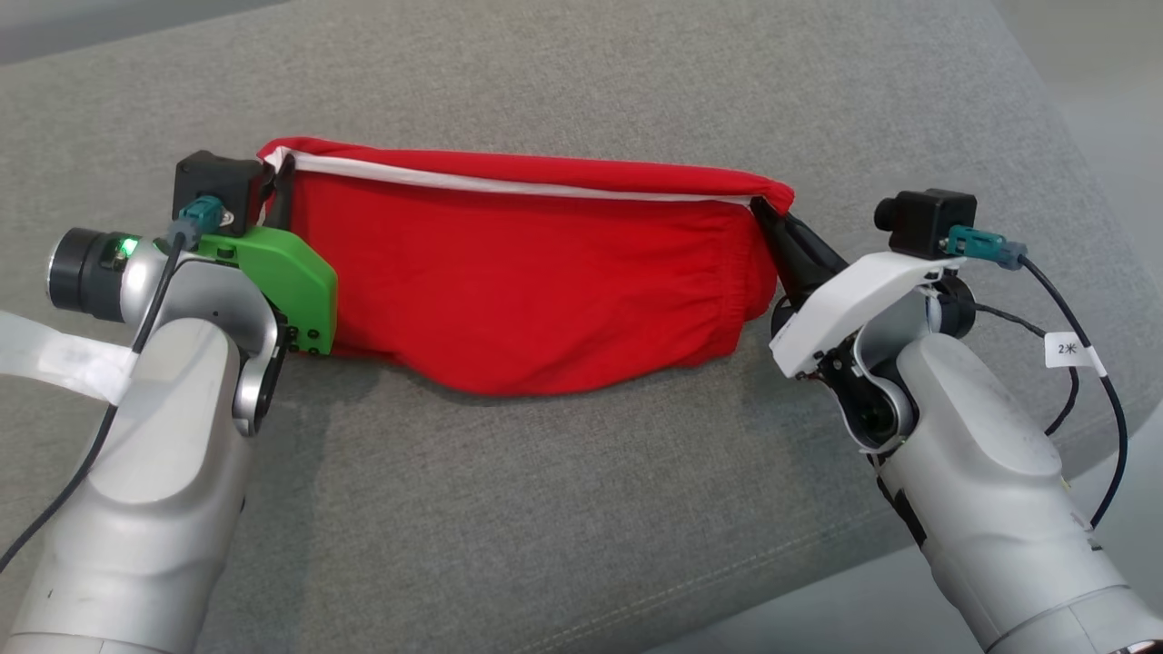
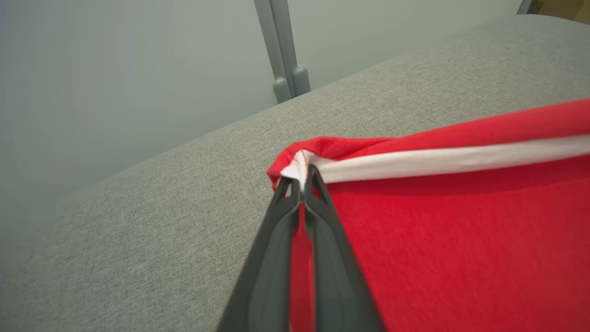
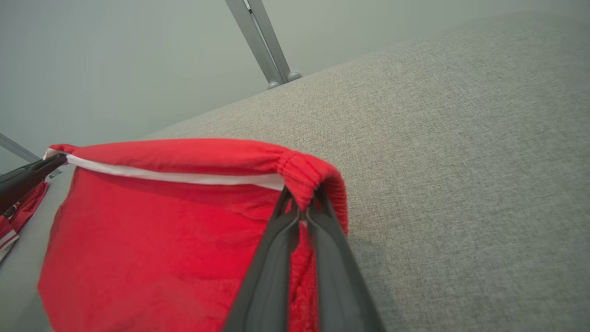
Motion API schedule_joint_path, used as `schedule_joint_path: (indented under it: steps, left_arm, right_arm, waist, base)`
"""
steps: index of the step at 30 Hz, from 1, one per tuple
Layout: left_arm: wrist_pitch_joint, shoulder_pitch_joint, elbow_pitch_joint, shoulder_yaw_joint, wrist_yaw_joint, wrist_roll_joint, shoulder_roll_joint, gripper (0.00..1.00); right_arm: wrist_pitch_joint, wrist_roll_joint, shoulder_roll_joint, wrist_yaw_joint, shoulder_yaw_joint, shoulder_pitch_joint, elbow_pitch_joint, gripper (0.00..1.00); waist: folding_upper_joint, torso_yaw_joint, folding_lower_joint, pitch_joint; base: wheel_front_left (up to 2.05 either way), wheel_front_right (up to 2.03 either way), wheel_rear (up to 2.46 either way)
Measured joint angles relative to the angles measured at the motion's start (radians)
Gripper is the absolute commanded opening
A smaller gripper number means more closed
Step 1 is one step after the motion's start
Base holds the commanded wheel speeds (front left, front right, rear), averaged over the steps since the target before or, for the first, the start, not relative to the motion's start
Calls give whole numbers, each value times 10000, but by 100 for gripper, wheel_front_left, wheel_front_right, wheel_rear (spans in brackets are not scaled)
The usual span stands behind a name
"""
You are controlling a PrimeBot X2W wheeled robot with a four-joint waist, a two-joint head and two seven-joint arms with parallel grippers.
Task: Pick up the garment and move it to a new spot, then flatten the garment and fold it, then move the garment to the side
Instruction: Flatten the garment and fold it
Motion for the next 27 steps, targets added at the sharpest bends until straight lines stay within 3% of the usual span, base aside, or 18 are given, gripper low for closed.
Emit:
schedule_joint_path:
  steps: [1,3,4,5,7,8,9,14,20,27]
  left_arm:
    - [-10,-110,138,21,0,33,8,0]
    - [-40,-314,401,-2,0,65,-82,23]
    - [-40,-411,552,-8,2,79,-144,38]
    - [-38,-486,683,-2,4,79,-213,43]
    - [-127,-579,970,8,38,75,-328,84]
    - [-192,-589,1076,13,50,73,-376,100]
    - [-314,-598,1189,75,96,58,-424,100]
    - [-723,-797,1611,351,259,-61,-470,100]
    - [-1260,-860,1952,451,247,-357,-918,100]
    - [-1578,-609,2600,337,-109,-809,-1308,100]
  right_arm:
    - [-36,-27,0,0,25,-121,105,3]
    - [-203,-94,-27,0,31,-282,303,15]
    - [-257,-98,-35,0,36,-337,418,27]
    - [-328,-98,-33,0,46,-389,535,29]
    - [-483,-104,-23,2,77,-474,721,39]
    - [-558,-107,-25,2,82,-500,823,58]
    - [-650,-121,-29,0,88,-519,922,100]
    - [-1020,-167,-77,0,148,-620,1313,100]
    - [-1335,-303,-171,4,278,-604,1582,100]
    - [-1593,-351,-639,86,140,-90,1789,100]
  waist:
    - [0,-81,0,117]
    - [0,-223,0,324]
    - [0,-286,0,419]
    - [0,-341,0,503]
    - [0,-433,0,641]
    - [0,-466,0,691]
    - [0,-485,0,727]
    - [0,-406,0,662]
    - [0,-173,0,384]
    - [0,158,0,-150]
  base:
    - [0,0,0]
    - [0,0,0]
    - [0,0,0]
    - [0,0,0]
    - [0,0,0]
    - [0,0,0]
    - [0,0,0]
    - [0,0,0]
    - [0,0,0]
    - [0,0,0]
